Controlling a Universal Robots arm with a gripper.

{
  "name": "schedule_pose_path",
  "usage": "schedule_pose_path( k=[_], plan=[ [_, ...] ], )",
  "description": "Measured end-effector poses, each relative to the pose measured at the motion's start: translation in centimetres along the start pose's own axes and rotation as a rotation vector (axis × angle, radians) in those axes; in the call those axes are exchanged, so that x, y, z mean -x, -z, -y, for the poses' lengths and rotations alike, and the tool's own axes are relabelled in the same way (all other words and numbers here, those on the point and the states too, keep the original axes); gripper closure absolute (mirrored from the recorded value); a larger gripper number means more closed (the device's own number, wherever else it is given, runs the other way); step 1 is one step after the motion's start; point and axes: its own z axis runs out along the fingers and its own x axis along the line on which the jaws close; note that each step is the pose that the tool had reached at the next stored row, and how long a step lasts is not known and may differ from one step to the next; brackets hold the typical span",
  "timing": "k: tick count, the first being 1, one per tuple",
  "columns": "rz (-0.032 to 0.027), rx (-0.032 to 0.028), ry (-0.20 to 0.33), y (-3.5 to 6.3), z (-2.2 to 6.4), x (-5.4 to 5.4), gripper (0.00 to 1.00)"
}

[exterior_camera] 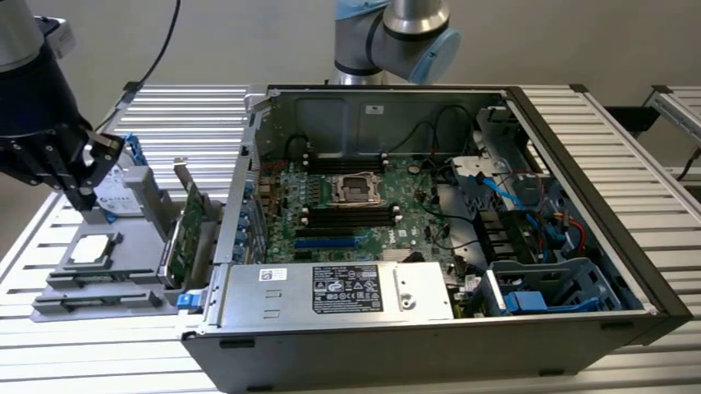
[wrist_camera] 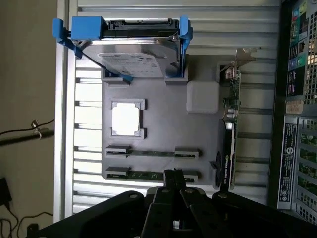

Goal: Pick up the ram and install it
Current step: 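Reach for the ram, then pick up the ram and move it above insertion slot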

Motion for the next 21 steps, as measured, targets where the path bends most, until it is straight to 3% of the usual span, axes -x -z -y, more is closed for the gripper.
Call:
schedule_pose_path(
  k=[19, 21],
  plan=[
    [-0.0019, -0.0001, 0.013, -0.15, 0.17, -0.17, 0.89],
    [-0.0025, -0.0006, 0.037, -0.19, 0.18, -0.20, 0.89]
  ],
)
